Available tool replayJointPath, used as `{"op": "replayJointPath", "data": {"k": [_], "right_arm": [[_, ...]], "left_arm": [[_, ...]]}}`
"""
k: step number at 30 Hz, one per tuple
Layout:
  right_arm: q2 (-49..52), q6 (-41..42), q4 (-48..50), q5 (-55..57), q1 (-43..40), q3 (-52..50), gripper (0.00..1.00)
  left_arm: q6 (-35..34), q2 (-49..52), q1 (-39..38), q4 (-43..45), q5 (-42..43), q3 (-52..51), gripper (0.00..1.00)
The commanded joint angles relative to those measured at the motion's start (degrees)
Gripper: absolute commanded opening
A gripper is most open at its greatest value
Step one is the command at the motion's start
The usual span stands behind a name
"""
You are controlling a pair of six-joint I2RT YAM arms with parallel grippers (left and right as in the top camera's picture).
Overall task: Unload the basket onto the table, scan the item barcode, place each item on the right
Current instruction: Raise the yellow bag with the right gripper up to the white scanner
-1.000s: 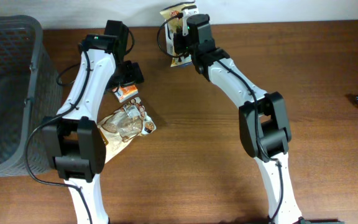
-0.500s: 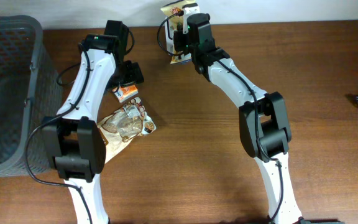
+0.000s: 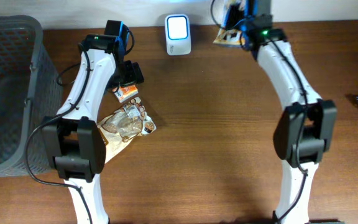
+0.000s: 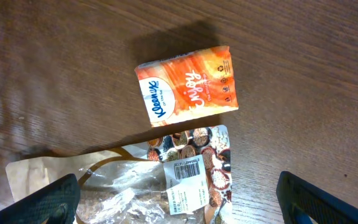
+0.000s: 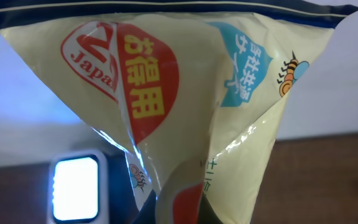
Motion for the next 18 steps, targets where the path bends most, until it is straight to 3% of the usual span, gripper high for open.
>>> {"op": "replayJointPath", "data": {"k": [1, 6, 11, 18], "right_arm": [[-1.38, 0.44, 0.35, -4.9, 3.74, 1.25, 0.04], [1.01, 0.46, 5.64, -4.0, 8.41, 1.25, 0.04], [6.97, 0.44, 10.67, 7.58, 12.72, 1.25, 0.04], [12.85, 0.44, 14.45, 8.72, 13.29, 1.22, 0.04]], "left_arm": [[-0.7, -0.74, 0.0, 0.07, -0.44, -0.22, 0.99], [-0.7, -0.74, 0.0, 0.07, -0.44, -0.22, 0.99], [-0.7, -0.74, 0.0, 0.07, -0.44, -0.22, 0.99], [-0.7, -0.74, 0.0, 0.07, -0.44, -0.22, 0.99]]}}
